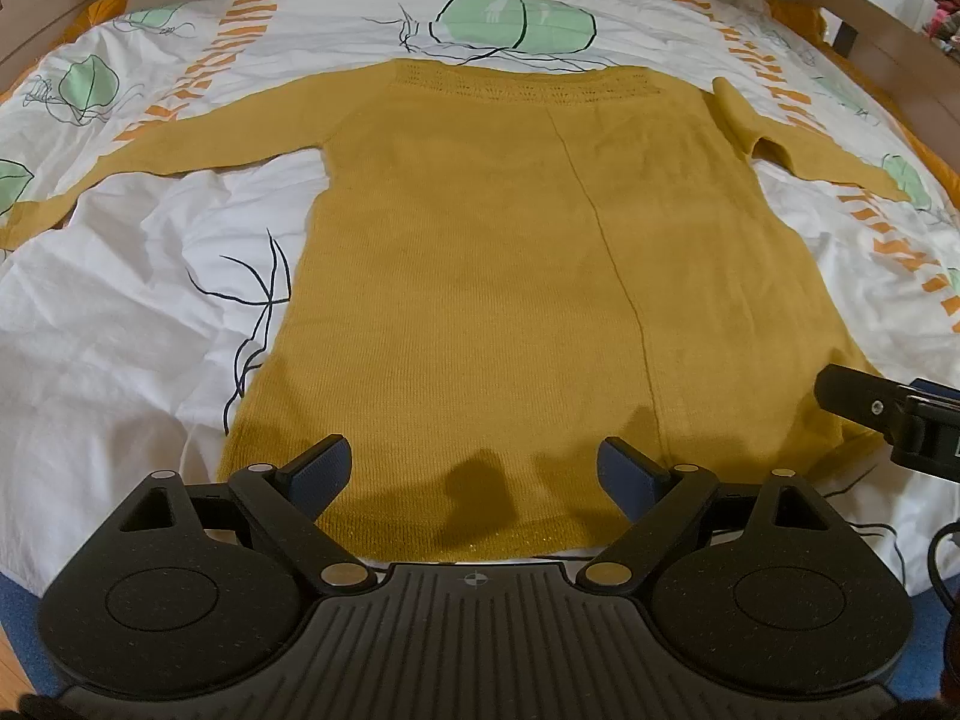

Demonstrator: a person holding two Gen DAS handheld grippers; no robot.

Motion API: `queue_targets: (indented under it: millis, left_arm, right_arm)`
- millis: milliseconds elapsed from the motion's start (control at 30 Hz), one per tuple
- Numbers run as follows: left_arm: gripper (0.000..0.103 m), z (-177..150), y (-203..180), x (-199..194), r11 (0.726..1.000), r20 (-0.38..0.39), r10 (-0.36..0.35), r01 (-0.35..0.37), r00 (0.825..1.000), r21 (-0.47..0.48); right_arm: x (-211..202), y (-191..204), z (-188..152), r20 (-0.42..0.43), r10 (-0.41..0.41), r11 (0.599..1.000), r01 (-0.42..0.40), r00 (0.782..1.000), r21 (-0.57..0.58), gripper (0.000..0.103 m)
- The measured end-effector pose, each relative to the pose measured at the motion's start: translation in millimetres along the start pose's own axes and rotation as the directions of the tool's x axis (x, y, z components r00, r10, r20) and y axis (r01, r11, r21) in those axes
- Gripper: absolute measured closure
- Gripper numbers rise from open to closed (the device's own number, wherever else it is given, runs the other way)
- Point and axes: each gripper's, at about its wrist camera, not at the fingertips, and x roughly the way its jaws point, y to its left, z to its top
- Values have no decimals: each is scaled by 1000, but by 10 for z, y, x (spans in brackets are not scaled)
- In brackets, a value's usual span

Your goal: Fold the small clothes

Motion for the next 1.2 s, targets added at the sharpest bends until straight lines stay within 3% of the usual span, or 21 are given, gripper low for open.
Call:
queue_targets:
  millis: [1200]
  left_arm:
    - [14, 19, -15, 40, 1000, -20, 2, -2, 1000, 12]
  right_arm:
    - [-15, -32, 70, -14, 23, 1000, -23, 1000, 16, 1]
